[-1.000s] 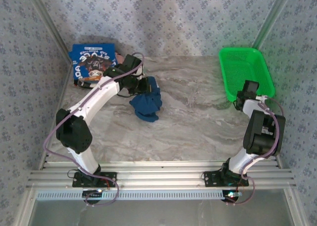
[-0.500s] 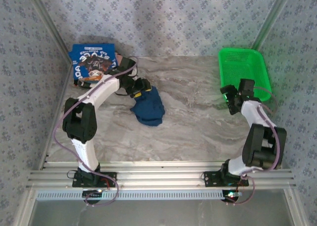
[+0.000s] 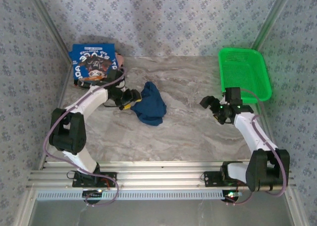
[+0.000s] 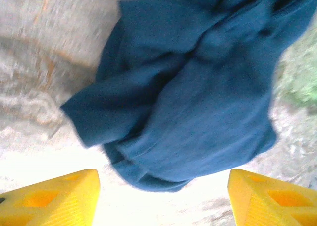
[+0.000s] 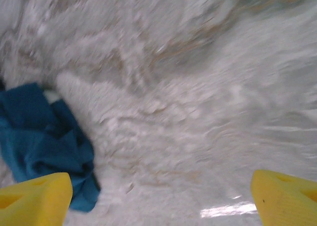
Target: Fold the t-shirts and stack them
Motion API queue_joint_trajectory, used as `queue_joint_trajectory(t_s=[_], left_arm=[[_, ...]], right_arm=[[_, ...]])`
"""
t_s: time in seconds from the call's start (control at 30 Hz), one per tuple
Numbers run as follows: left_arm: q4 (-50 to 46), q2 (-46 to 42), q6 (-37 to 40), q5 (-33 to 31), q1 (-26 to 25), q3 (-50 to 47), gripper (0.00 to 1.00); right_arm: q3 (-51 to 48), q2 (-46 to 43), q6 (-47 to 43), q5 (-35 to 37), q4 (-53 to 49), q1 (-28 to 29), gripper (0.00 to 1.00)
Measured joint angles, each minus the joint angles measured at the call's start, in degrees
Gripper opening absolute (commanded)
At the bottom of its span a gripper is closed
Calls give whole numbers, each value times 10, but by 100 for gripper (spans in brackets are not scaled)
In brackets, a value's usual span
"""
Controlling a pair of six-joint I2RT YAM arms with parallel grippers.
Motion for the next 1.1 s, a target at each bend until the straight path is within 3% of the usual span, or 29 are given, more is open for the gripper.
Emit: queue_joint_trajectory(t_s=[0.17, 0.33, 0.47, 0.7, 1.1], left_arm=[[26, 5, -5, 6, -1, -65, 58], [76, 35, -10, 6, -1, -69, 56], [106, 66, -14, 5, -3, -69, 55], [136, 90, -23, -10, -14, -64, 46], [159, 108, -26, -27, -14, -54, 11]], right_arm=[[42, 104, -75, -87, 17, 118, 80], [89, 201, -140, -106, 18, 244, 77], [156, 282, -173, -106, 22, 302, 73], [248, 379, -193, -97, 32, 340, 60], [286, 419, -191, -47, 12, 341, 22]])
